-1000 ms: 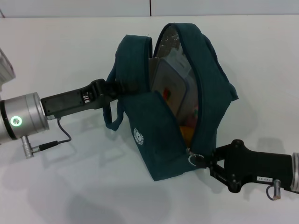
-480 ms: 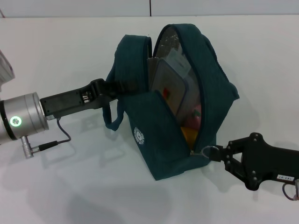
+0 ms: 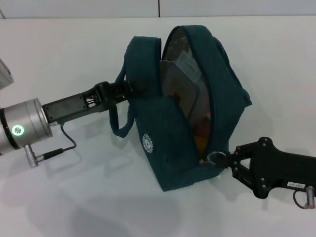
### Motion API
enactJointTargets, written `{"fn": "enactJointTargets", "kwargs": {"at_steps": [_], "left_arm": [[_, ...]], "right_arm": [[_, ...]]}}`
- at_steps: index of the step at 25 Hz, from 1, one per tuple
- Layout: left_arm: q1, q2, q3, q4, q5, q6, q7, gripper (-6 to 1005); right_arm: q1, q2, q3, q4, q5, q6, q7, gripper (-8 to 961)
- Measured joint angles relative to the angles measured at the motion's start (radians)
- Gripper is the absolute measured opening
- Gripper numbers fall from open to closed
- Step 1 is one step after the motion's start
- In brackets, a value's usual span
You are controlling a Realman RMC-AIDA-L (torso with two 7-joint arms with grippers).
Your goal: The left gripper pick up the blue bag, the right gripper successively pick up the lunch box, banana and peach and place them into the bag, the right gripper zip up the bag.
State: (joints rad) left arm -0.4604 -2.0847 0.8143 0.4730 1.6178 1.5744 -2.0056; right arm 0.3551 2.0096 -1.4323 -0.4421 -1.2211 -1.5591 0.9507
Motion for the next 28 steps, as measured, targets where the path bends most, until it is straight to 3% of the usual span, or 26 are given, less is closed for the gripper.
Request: {"fn": "enactJointTargets", "kwargs": {"at_steps": [3,6,12,19,24,28], "left_arm": [[-0.002,0.001,0.000,0.001,-0.002,-0.001,0.051,96],[-0.002,0.001,0.000,0.002,-0.024,0.002,0.099,226],[0.048,0.002,0.000,0.001,-0.208,0.011,0.236,479],[0.054,0.005,-0.050,-0.006,-0.248,0.005,0.329,772],[0.056,0.004,-0.088,-0.011,-0.244,0.004,0.347,896],[0.064,0.006,-0.092,-0.010,-0.247,0.004,0.365,895]], "right_arm": [[0.008,0.000,0.002,0.000,0.000,0.000,-0.001,8],[0.019,0.000,0.002,0.000,0.001,-0.001,-0.002,8],[0.044,0.001,0.014,-0.025,0.015,-0.006,-0.003,9],[0.090,0.003,0.027,-0.038,0.128,0.008,0.000,8],[0.149,0.008,0.054,-0.026,0.139,0.021,0.007,8],[0.169,0.008,0.054,-0.042,0.144,0.046,0.008,9]]}}
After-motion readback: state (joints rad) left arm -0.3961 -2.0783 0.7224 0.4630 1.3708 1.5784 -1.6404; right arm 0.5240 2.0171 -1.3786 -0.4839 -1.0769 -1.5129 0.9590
